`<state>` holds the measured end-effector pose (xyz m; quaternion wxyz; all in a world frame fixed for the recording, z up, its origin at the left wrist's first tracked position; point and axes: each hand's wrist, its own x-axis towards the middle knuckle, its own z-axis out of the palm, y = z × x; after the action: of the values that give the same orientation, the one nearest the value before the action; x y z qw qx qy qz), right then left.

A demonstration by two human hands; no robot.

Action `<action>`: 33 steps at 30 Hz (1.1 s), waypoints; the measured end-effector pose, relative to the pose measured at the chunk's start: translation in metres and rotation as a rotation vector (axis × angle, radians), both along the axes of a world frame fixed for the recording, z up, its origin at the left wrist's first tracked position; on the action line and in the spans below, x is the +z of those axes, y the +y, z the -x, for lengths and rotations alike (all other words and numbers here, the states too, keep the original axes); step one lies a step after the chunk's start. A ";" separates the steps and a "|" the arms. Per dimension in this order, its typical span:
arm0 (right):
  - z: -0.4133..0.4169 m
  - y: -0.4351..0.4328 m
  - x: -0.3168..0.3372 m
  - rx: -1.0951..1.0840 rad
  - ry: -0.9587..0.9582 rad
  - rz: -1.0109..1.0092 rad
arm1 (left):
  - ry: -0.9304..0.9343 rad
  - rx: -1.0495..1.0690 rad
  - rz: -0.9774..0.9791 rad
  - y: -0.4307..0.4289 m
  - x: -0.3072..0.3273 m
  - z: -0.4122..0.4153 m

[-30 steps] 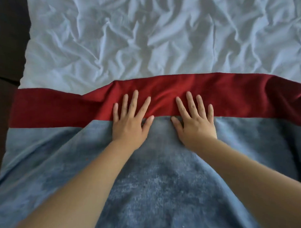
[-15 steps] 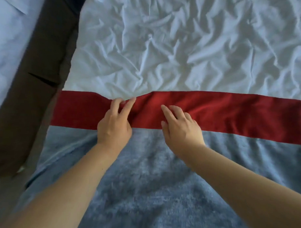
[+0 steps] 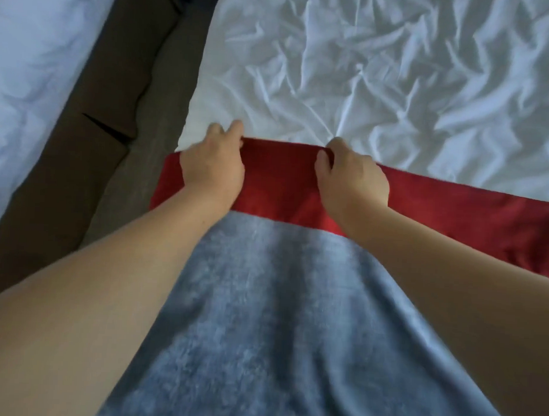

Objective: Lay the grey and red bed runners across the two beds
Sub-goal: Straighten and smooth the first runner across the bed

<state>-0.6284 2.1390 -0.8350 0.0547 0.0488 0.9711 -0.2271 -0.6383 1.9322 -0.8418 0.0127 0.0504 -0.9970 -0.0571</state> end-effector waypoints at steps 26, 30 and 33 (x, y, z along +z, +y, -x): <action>-0.386 0.194 -0.054 0.736 -0.119 -0.116 | -0.367 -0.870 -0.103 0.125 -0.048 -0.402; -0.417 0.253 -0.052 0.770 -0.142 -0.200 | -0.376 -0.806 -0.093 0.178 -0.045 -0.409; -0.424 0.279 -0.049 0.700 -0.097 -0.201 | -0.340 -0.813 -0.080 0.217 -0.045 -0.400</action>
<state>-0.2042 2.4179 -0.8840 0.1699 -0.2707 0.9427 -0.0958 -0.2382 2.1494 -0.8867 -0.1767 -0.3368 -0.9207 -0.0871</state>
